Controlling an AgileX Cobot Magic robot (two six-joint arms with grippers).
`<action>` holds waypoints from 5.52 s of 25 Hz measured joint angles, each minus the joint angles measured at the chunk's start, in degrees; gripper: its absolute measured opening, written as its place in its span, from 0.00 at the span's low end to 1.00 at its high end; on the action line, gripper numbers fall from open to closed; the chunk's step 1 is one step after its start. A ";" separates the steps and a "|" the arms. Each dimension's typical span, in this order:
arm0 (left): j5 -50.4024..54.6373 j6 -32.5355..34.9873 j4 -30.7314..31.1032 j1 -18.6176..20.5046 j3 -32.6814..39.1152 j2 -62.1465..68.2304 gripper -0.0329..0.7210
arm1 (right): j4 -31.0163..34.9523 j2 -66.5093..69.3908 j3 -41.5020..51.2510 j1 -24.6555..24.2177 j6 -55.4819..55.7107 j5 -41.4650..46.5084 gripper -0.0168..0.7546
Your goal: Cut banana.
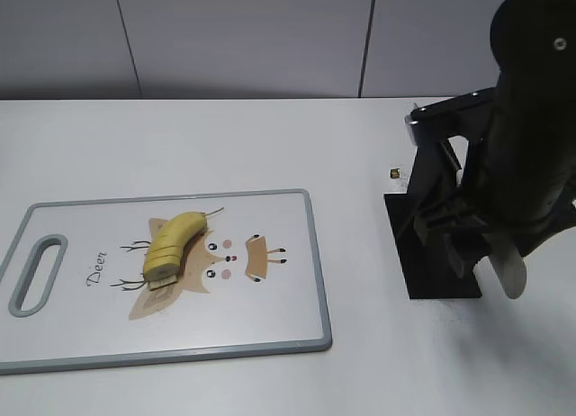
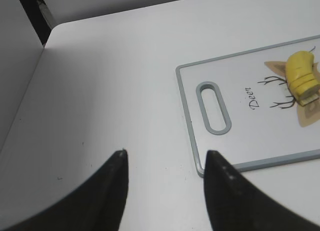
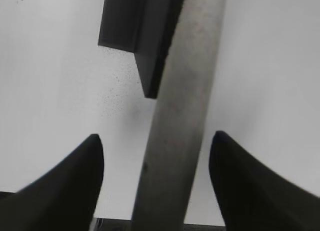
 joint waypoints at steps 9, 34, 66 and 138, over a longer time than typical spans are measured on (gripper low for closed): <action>0.00 0.00 0.00 0.00 0.00 0.00 0.68 | -0.35 1.20 0.00 -0.02 4.90 -0.08 0.25; 0.00 0.00 0.00 0.00 0.00 0.00 0.68 | -0.11 -16.14 0.00 -0.13 11.24 -1.11 0.23; -9.32 43.28 -27.20 -0.06 -21.59 47.48 0.68 | 13.82 -1.56 -18.87 -0.13 -65.51 -2.83 0.23; -23.59 63.06 -25.46 -9.46 -26.38 97.06 0.04 | 27.30 27.15 -27.15 0.56 -86.92 -13.92 0.28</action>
